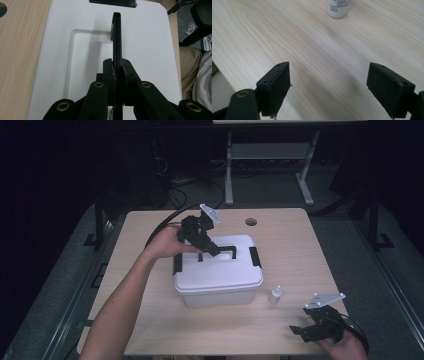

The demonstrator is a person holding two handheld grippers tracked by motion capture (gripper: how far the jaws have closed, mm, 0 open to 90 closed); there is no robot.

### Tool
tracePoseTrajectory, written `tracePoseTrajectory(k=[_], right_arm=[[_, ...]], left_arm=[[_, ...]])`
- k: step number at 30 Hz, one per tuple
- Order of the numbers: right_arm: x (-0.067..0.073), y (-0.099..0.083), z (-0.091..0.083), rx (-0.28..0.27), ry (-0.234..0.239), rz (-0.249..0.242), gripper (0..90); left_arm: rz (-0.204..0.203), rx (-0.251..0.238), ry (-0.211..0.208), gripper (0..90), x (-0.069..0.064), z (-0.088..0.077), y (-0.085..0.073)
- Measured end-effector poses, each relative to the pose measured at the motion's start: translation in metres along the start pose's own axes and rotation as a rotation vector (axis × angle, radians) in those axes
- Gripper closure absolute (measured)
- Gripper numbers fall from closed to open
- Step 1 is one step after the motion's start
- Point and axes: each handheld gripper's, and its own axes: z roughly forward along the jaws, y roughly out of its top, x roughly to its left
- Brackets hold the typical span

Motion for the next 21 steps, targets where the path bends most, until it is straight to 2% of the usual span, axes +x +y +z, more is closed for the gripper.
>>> tracePoseTrajectory(k=[5,11,21], right_arm=[[0.000,0.000,0.000,-0.002,-0.001,-0.002,18.3],[0.001,-0.001,-0.001,-0.006,0.002,0.007,18.3],[0.002,0.000,-0.002,-0.006,-0.004,0.001,18.3]], left_arm=[[0.022,0.003,0.006,84.0,-0.002,-0.004,0.006],[0.027,-0.025,0.010,84.0,-0.005,-0.015,0.006],[0.030,-0.054,0.053,84.1,-0.016,-0.039,0.003]])
